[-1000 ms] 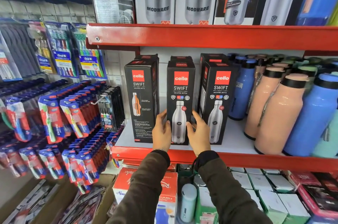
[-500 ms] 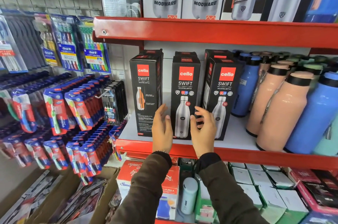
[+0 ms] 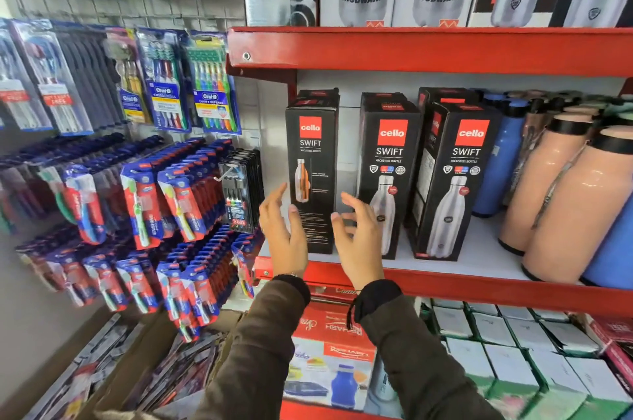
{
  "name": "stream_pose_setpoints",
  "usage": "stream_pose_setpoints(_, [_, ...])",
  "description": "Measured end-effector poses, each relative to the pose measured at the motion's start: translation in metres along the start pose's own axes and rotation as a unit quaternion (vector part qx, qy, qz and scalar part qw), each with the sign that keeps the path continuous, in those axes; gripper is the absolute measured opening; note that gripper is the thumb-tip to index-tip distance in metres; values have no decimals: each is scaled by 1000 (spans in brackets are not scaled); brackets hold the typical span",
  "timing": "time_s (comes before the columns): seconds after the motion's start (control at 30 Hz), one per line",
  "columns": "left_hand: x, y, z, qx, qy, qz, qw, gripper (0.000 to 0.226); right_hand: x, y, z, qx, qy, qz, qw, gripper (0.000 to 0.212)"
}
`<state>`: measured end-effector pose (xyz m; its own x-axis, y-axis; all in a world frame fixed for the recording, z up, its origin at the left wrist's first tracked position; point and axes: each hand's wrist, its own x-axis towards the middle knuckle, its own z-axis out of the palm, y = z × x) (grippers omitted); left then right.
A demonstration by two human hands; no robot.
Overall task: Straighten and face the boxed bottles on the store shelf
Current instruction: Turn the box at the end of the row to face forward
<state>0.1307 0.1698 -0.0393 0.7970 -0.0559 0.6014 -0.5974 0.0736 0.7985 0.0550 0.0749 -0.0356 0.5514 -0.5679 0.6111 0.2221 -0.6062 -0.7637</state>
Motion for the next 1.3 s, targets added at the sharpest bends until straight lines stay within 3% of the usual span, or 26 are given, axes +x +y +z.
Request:
stream_pose_setpoints(0.13, [16, -7, -12, -25, -77, -70, 994, 49, 6, 0, 21, 1, -36, 62, 997, 52])
stream_pose_setpoints(0.27, [27, -16, -18, -96, -177, -162, 966, 47, 7, 2, 30, -19, -52, 97, 994, 58])
stream_pose_setpoints(0.4, [31, -22, -18, -138, -220, -177, 949, 45, 5, 4, 34, -30, -65, 99, 992, 58])
stream_pose_setpoints(0.6, [30, -19, -29, -185, -190, -228, 937, 42, 2, 3, 35, -9, -51, 90, 995, 70])
stream_pose_setpoints(0.8, [27, -19, -44, -194, -141, -195, 951, 52, 8, -4, 33, -8, -32, 53, 998, 82])
stream_pose_setpoints(1.0, [23, -21, -47, -194, -111, -151, 963, 46, 14, -11, 39, -17, 20, 50, 998, 79])
stream_pose_setpoints(1.17, [36, -27, -43, -152, -83, -134, 976, 33, 17, -10, 38, 14, 18, 60, 998, 80])
stream_pose_setpoints(1.3, [54, -38, -36, -103, -149, -172, 968, 44, 19, -12, 38, 27, -4, 59, 998, 77])
